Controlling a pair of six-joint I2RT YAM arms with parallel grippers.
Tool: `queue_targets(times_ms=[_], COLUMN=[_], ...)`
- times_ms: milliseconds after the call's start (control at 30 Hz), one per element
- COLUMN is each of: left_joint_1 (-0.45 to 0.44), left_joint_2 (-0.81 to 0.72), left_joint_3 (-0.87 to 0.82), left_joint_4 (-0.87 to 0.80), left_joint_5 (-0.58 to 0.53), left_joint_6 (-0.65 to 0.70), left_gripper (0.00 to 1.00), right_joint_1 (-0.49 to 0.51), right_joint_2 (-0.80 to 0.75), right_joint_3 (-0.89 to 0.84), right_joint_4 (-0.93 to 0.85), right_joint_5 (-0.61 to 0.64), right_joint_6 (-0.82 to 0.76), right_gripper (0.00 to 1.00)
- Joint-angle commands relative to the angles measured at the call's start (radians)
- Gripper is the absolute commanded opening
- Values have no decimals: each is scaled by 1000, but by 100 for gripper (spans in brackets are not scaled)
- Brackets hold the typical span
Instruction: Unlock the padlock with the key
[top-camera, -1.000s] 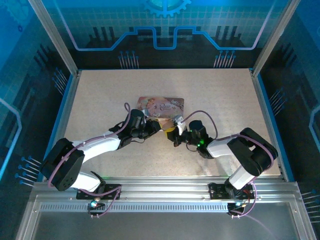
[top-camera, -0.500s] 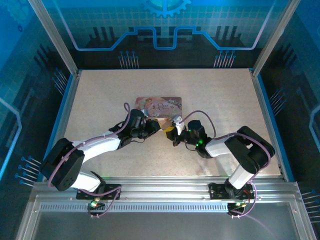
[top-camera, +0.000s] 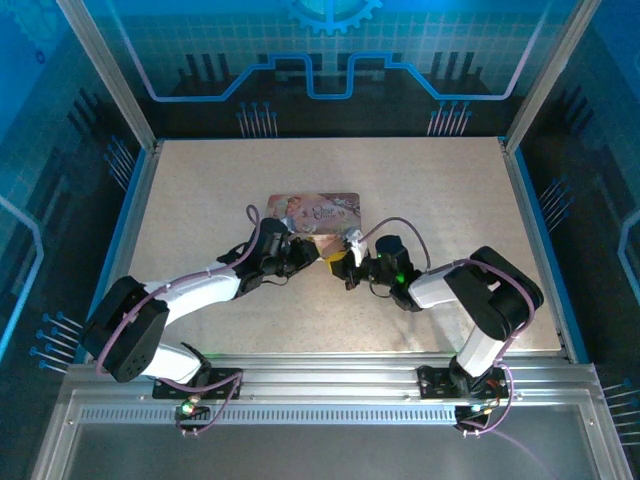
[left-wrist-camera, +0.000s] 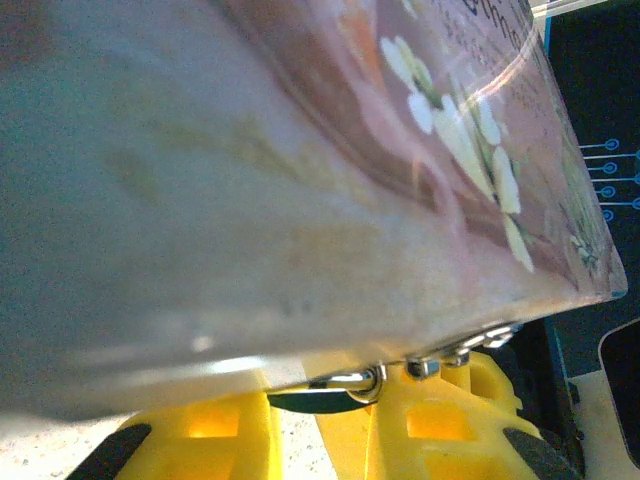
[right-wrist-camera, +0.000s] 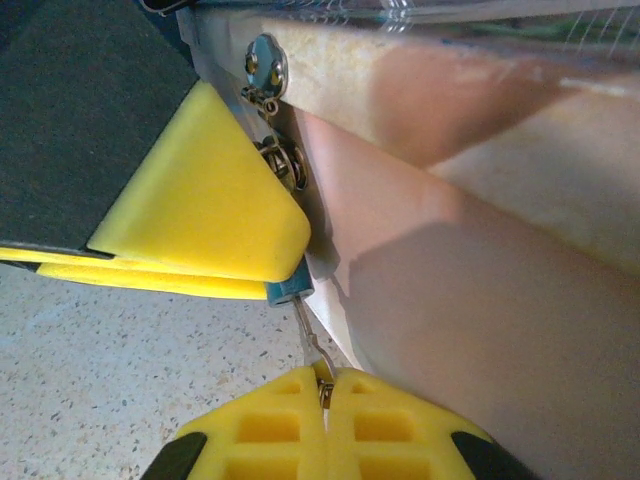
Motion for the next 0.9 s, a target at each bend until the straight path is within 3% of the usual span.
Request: queue_targets(times_ms=[0,867], left_joint_1=[-47,-51], left_joint_2=[-20,10], left_joint_3=[14,8], left_joint_4=[61,92], left_joint_5=[225,233], left_joint_6=[-11,-22], left_gripper=[10,10], right_joint_1=[2,-2], right_joint_2=[8,-30], right_joint_3=[93,147], right_joint_4=[149,92], right_joint_5=[-54,-115], right_joint_6=[42,23], right_gripper=[3,3])
